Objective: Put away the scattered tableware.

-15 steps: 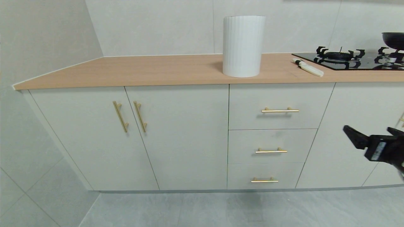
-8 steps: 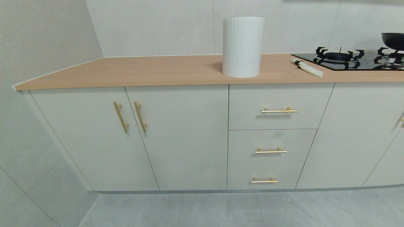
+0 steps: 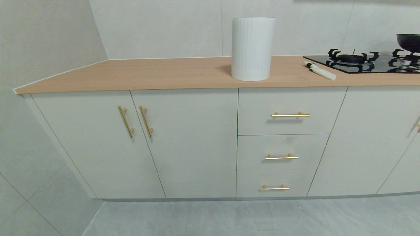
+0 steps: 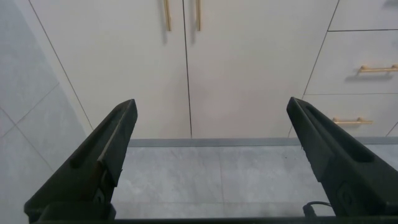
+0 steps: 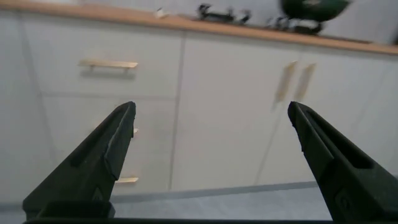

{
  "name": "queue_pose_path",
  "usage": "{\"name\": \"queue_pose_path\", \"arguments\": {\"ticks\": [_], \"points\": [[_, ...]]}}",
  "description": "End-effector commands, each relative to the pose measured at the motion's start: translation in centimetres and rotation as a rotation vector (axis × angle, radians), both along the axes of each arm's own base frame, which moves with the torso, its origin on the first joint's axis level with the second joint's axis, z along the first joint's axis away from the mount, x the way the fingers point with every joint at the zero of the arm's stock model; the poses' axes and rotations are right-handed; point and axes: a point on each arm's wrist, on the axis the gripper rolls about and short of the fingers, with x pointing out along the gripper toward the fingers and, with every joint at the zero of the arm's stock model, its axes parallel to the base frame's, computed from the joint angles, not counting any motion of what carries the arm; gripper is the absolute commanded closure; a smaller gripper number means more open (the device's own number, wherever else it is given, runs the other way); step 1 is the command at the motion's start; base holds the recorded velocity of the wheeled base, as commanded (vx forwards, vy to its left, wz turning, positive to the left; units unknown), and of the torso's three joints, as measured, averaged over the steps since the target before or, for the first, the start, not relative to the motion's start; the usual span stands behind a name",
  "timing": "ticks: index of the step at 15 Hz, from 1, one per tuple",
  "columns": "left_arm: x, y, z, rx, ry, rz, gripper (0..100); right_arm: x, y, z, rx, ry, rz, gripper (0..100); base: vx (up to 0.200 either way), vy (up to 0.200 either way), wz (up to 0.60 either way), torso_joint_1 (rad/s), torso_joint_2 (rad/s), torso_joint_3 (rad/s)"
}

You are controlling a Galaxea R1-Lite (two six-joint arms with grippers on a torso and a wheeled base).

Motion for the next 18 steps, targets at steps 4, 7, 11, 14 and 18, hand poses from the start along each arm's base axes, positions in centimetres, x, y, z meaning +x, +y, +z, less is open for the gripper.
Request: {"name": "queue_pose_path", "arguments": {"ticks": [4, 7, 11, 14, 18], "points": [[0.0, 0.0, 0.0, 0.000, 0.000, 0.001, 0, 1.6, 0.4, -4.3, 0.090, 0.098, 0.194, 0, 0.000, 0.000, 0.00, 0.000, 0.00, 0.000], [0.0, 0.0, 0.0, 0.000, 0.000, 0.001, 0, 1.9, 0.5, -5.4, 0.130, 0.145, 0.219, 0, 0.000, 0.000, 0.00, 0.000, 0.00, 0.000], [0.0, 0.0, 0.0, 0.001, 0.000, 0.001, 0, 1.9, 0.5, -5.8, 0.150, 0.190, 0.218, 0, 0.000, 0.000, 0.00, 0.000, 0.00, 0.000], [0.0, 0.0, 0.0, 0.007, 0.000, 0.001, 0, 1.9, 0.5, -5.9, 0.148, 0.191, 0.227, 0, 0.000, 0.000, 0.00, 0.000, 0.00, 0.000], [0.0, 0.0, 0.0, 0.001, 0.001, 0.001, 0, 1.9, 0.6, -5.9, 0.115, 0.193, 0.249, 0, 0.000, 0.000, 0.00, 0.000, 0.00, 0.000]]}}
